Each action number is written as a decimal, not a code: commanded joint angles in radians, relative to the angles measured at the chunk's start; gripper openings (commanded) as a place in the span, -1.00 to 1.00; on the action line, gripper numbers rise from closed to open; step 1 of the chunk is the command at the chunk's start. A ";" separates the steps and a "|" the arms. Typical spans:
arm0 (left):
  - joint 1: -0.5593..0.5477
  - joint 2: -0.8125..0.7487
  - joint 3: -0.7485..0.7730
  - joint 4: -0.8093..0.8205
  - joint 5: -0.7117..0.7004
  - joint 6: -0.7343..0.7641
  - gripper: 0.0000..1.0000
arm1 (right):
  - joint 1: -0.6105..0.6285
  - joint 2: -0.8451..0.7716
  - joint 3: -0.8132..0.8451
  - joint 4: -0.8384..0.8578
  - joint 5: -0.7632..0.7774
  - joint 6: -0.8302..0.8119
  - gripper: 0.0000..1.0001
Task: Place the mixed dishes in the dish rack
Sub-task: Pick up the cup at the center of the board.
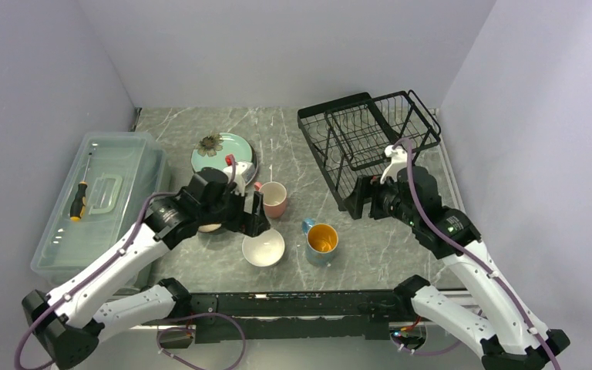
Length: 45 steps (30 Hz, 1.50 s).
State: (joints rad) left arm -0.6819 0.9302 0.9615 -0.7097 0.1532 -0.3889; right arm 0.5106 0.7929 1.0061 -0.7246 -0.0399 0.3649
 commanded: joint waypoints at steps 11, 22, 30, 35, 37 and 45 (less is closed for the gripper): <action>-0.311 0.301 0.164 0.050 -0.150 -0.296 0.79 | 0.046 -0.069 -0.083 0.039 0.134 0.065 0.75; -0.342 0.495 0.248 0.066 -0.151 -0.408 0.64 | 0.046 -0.117 -0.098 0.035 0.164 0.060 0.75; -0.363 0.598 0.290 0.074 -0.176 -0.463 0.54 | 0.046 -0.140 -0.129 0.037 0.175 0.060 0.76; -0.369 0.658 0.323 0.039 -0.203 -0.484 0.45 | 0.046 -0.162 -0.141 0.040 0.179 0.054 0.76; -0.372 0.676 0.327 0.049 -0.197 -0.485 0.41 | 0.046 -0.168 -0.150 0.043 0.182 0.057 0.76; -0.377 0.729 0.342 0.067 -0.169 -0.484 0.27 | 0.046 -0.185 -0.170 0.039 0.188 0.061 0.77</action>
State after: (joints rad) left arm -1.0508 1.6436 1.2621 -0.6609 -0.0162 -0.8558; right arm 0.5526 0.6239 0.8448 -0.7227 0.1265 0.4198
